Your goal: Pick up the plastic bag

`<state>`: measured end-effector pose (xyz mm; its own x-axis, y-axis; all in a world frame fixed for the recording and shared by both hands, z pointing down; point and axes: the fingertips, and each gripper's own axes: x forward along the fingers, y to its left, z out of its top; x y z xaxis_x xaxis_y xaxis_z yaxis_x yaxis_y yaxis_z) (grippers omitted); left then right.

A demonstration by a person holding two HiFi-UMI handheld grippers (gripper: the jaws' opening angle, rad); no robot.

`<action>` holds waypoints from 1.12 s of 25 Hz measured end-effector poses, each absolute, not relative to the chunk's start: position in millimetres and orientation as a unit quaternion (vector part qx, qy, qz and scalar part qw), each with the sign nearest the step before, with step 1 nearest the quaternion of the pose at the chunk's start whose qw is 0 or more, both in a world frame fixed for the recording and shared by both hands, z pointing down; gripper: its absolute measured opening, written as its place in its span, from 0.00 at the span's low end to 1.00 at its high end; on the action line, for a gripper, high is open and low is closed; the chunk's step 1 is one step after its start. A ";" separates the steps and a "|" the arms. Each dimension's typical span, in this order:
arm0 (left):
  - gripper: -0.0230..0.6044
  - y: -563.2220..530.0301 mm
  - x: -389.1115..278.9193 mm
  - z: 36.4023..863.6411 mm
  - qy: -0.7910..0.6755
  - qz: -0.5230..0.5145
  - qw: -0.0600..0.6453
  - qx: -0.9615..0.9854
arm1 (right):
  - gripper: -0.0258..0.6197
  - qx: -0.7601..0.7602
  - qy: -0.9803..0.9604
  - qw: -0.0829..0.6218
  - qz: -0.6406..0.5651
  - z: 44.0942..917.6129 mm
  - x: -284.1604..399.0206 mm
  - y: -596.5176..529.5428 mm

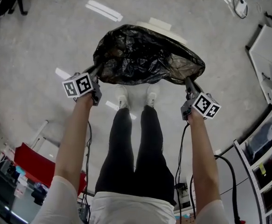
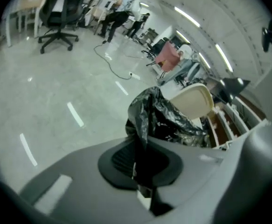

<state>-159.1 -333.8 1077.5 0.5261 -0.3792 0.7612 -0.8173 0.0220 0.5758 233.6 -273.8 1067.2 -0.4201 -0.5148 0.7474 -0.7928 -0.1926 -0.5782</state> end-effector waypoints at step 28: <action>0.05 -195.6 -126.0 693.9 -0.414 0.274 0.365 0.788 | 0.04 0.434 -0.766 0.146 0.451 693.6 192.3 -173.9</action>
